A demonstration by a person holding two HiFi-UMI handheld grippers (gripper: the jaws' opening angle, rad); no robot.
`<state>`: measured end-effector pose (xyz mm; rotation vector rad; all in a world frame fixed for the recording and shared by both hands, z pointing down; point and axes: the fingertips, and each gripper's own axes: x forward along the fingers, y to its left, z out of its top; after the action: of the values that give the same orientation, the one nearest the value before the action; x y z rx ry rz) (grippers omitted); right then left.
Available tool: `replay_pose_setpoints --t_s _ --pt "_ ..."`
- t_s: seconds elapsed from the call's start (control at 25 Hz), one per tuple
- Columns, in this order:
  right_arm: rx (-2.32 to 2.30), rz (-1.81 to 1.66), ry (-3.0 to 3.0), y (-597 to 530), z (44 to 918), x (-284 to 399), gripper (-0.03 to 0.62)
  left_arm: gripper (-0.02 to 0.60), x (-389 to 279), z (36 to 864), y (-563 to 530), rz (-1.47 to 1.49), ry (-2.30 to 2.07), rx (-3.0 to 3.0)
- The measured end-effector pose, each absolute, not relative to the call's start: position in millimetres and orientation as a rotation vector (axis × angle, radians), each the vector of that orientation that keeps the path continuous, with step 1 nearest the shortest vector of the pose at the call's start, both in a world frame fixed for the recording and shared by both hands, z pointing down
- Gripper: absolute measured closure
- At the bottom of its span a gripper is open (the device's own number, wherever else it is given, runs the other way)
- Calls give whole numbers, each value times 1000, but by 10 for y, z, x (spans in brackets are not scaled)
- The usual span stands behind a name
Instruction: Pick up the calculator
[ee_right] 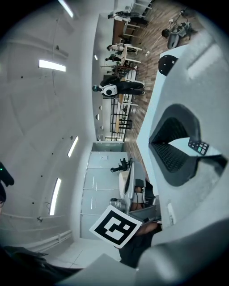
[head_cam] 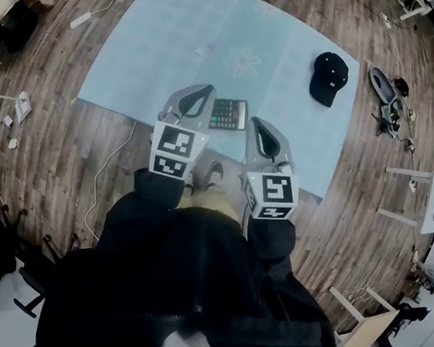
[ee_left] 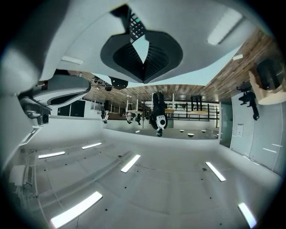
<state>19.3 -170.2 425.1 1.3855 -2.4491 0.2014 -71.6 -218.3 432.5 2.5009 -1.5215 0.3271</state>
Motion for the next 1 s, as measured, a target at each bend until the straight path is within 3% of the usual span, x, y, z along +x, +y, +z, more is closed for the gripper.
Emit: replay_pose_setpoints --t_s 1.0 --pt "1036 594 -2216 -1856 6403 529 579 583 -566 6631 -1836 596 -1316 1949"
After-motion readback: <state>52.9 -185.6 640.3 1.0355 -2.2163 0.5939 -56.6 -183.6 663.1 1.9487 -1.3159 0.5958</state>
